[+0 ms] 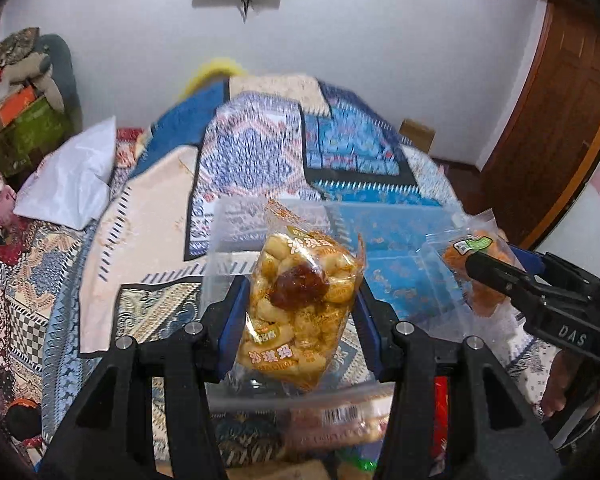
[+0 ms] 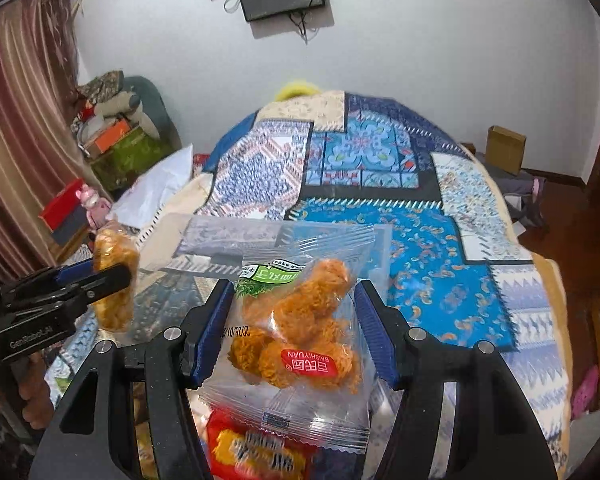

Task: Organize snacks
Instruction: 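Lower both bags into the clear box and open both grippers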

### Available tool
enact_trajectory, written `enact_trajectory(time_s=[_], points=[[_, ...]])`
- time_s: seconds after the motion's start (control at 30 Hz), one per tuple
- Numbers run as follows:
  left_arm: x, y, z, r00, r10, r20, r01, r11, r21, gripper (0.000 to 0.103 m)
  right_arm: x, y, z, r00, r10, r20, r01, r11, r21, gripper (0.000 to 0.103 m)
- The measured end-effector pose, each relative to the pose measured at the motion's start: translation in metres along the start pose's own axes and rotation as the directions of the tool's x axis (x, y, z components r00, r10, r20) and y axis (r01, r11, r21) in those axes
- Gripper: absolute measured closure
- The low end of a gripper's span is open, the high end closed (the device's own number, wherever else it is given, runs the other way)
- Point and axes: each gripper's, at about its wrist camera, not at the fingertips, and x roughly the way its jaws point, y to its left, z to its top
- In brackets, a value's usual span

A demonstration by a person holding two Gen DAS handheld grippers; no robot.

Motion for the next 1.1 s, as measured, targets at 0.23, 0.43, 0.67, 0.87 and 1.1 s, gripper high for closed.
enact_trajectory(time_s=[0.23,0.43,0.67,0.87,1.1], points=[[0.038,-0.002,0.001,0.994,0.053,-0.093,-0.05,0.998,0.038,0.052,0.028,0.004,0.0,0.994,-0.012,-0.11,0.005,0.998,-0.064,0.042],[0.03,-0.004,-0.001,0.997,0.028,-0.078,-0.026,0.999,0.032,0.037,0.016,0.008,-0.003,0.994,-0.031,-0.106,0.022,0.996,-0.091,0.035],[-0.022,-0.015,-0.013,0.999,0.045,0.003,-0.045,0.997,0.067,0.032,-0.027,0.022,-0.007,0.999,-0.016,-0.028,0.012,0.994,-0.106,0.034],[-0.072,-0.023,-0.042,0.999,0.032,0.044,-0.036,0.995,0.096,0.021,-0.075,0.033,-0.03,0.998,-0.004,0.057,0.011,0.993,-0.118,0.019],[-0.097,-0.026,-0.085,0.999,0.036,0.04,-0.041,0.992,0.117,0.02,-0.097,0.032,-0.063,0.998,-0.003,0.056,0.009,0.994,-0.105,0.015]])
